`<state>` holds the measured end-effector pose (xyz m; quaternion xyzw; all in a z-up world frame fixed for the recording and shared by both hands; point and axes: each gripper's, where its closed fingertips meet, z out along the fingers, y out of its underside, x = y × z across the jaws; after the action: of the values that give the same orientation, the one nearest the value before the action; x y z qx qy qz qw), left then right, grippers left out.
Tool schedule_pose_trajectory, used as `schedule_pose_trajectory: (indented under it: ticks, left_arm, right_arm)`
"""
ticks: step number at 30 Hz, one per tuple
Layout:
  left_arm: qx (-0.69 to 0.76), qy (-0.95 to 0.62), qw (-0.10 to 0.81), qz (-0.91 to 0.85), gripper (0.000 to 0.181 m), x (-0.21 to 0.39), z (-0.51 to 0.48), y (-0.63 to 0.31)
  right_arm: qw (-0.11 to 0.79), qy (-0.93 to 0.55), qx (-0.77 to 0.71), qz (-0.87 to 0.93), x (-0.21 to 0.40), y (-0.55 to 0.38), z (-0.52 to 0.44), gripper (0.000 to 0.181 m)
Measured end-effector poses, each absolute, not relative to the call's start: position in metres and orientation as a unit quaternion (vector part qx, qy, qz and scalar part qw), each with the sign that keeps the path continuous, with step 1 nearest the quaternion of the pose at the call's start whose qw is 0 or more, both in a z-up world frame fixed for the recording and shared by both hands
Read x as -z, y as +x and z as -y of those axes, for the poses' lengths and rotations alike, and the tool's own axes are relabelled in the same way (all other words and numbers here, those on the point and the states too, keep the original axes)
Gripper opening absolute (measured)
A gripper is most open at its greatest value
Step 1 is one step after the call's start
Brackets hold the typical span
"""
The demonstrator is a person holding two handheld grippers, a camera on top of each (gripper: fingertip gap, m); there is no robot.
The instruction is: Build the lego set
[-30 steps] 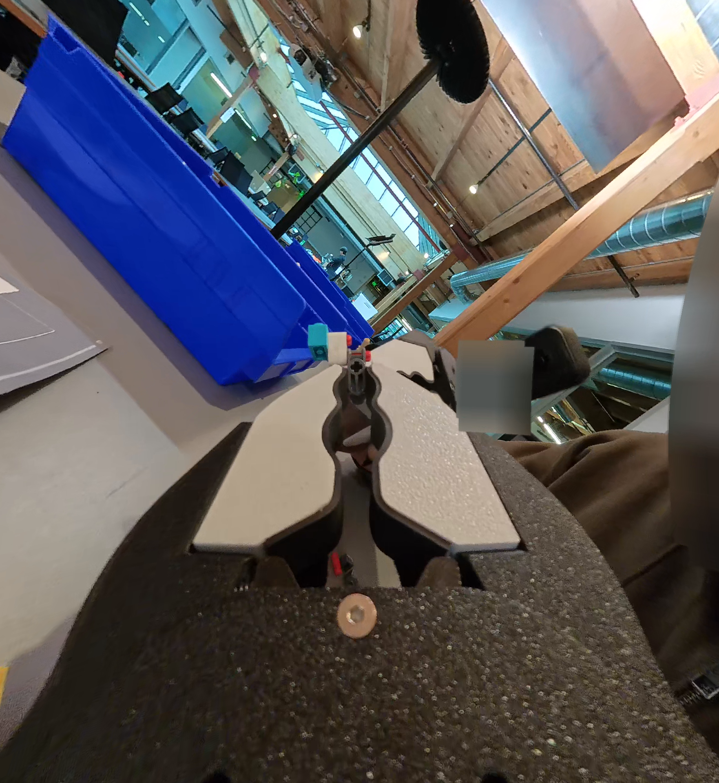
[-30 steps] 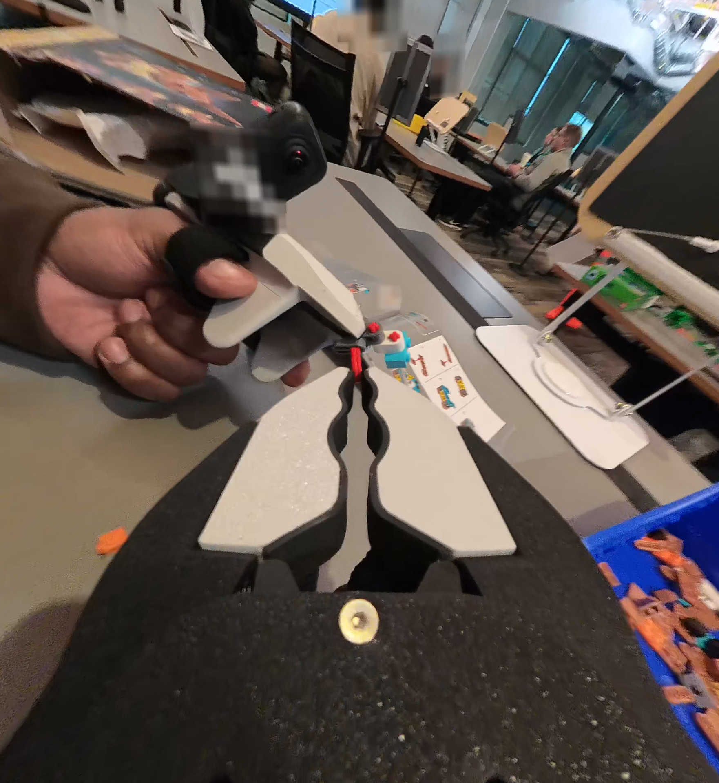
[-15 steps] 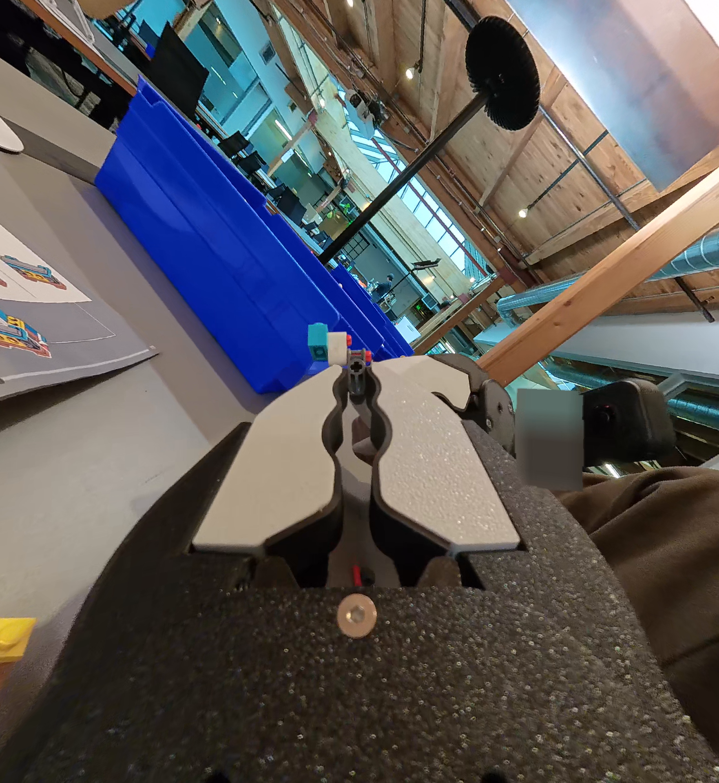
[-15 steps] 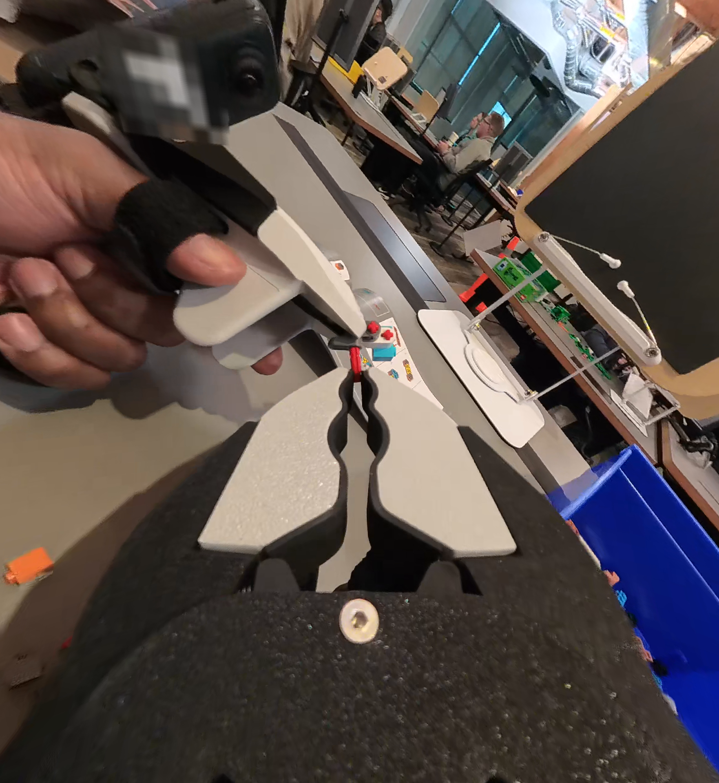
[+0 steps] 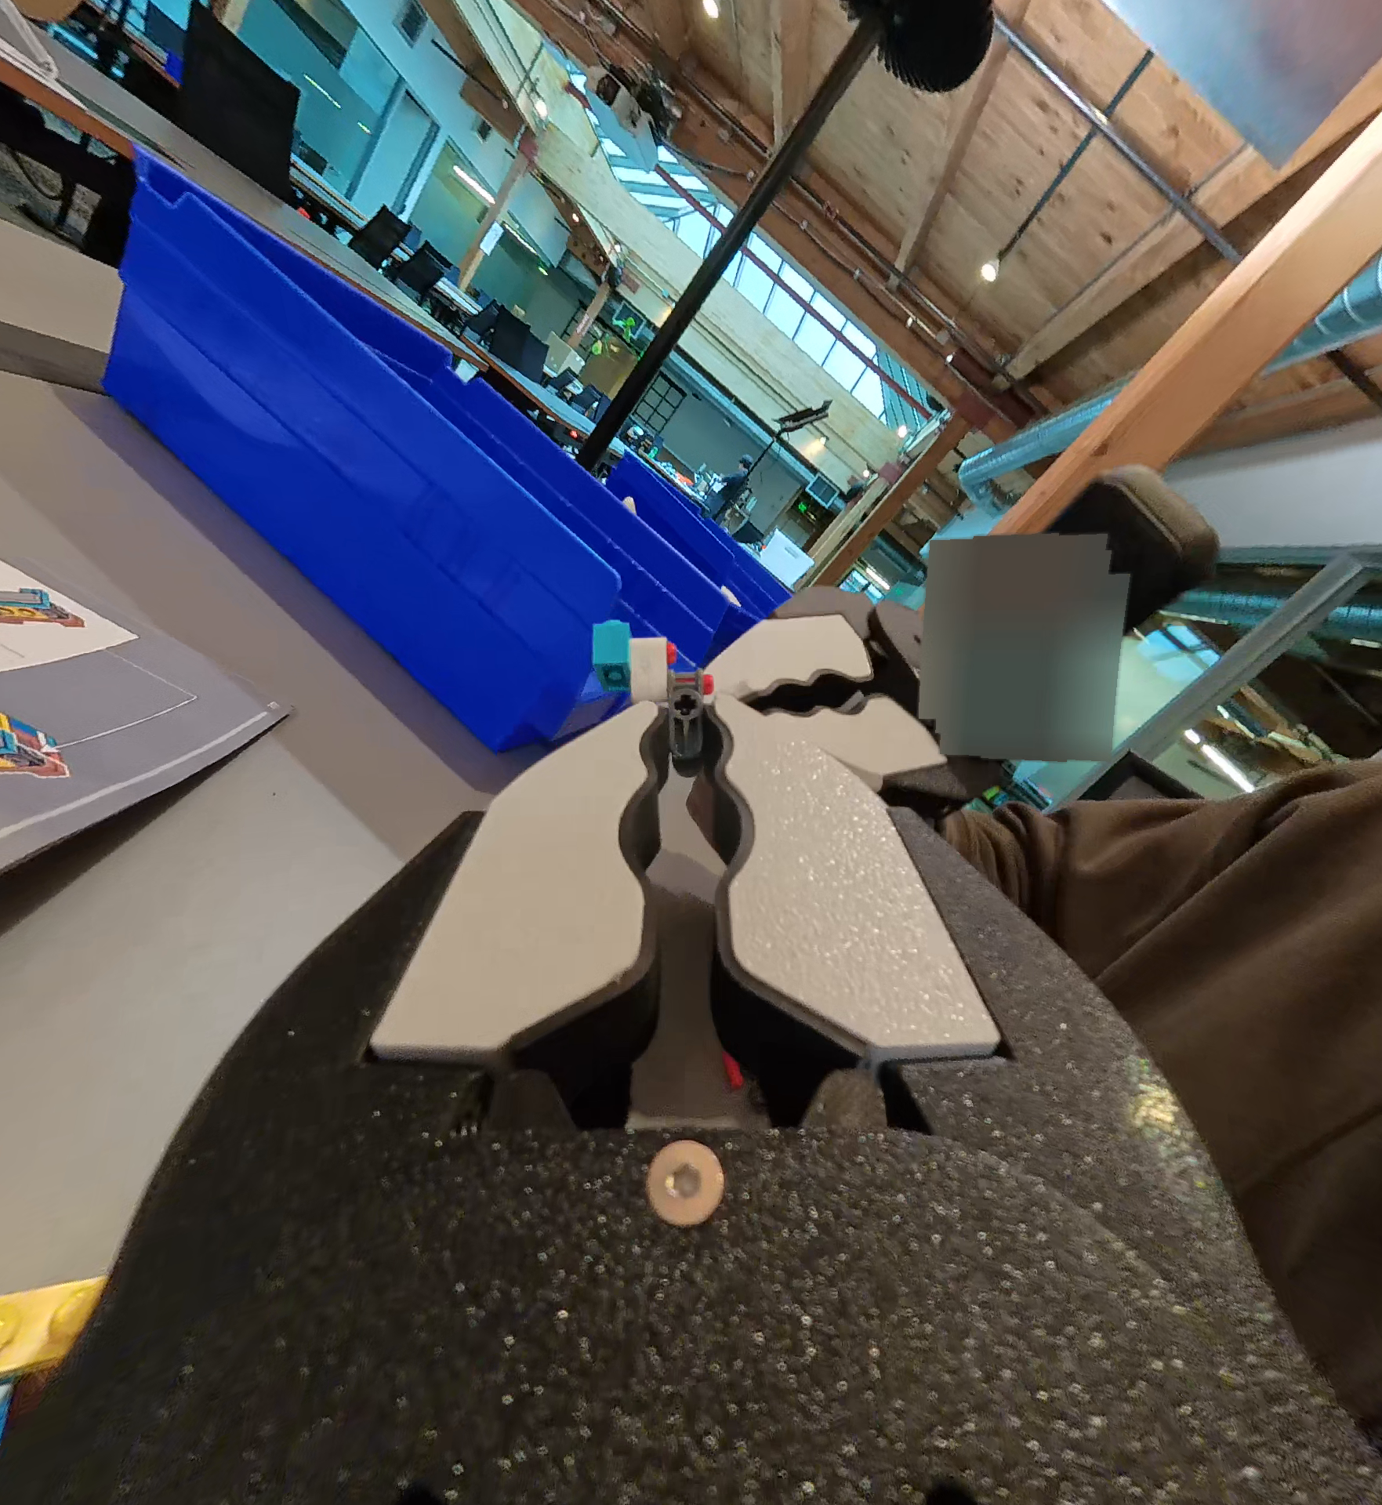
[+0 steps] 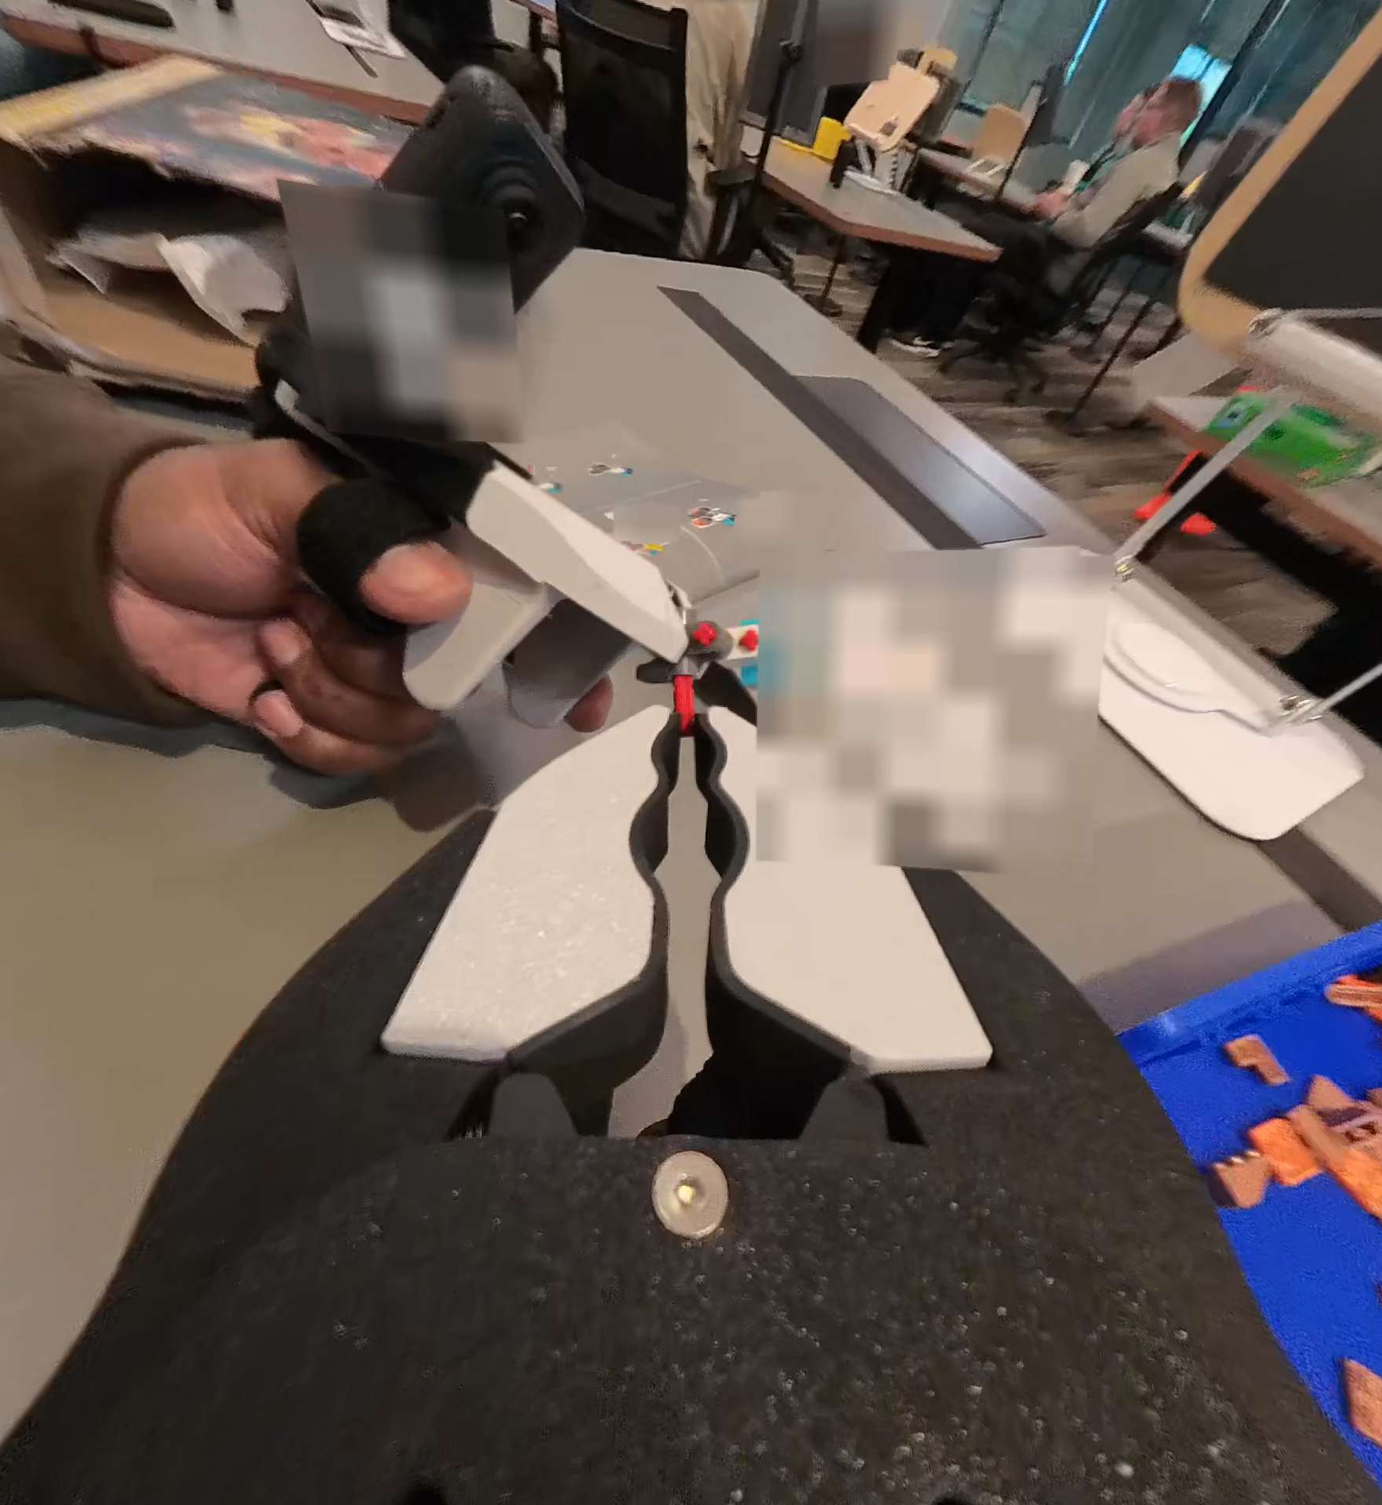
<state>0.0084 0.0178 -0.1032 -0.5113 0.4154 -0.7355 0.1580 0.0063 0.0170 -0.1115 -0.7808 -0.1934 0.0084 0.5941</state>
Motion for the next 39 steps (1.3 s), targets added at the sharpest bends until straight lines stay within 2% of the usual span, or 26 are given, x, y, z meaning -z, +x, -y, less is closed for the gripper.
schedule_pose_trajectory:
  ticks: [4,12,31,35,39]
  left_arm:
    - [0.733,-0.504,0.162,-0.428,0.008,0.103,-0.016,0.008]
    - [0.757,-0.500,0.139,-0.397,0.008,0.098,-0.016,0.007]
    - [0.742,-0.504,0.171,-0.406,0.008,0.099,-0.015,0.008]
    - [0.701,-0.481,0.172,-0.498,0.008,0.112,0.024,0.010]
    - [0.726,-0.510,0.154,-0.436,0.008,0.106,0.005,0.012]
  right_arm:
    - [0.590,-0.786,-0.066,0.173,0.109,0.006,-0.014,0.002]
    - [0.611,-0.772,-0.055,0.170,0.107,0.004,-0.016,0.002]
    - [0.632,-0.759,-0.076,0.140,0.102,0.005,-0.017,0.000]
    - [0.645,-0.743,-0.087,0.158,0.091,-0.012,-0.014,0.000]
    - [0.661,-0.733,-0.066,0.146,0.081,0.000,-0.010,0.000]
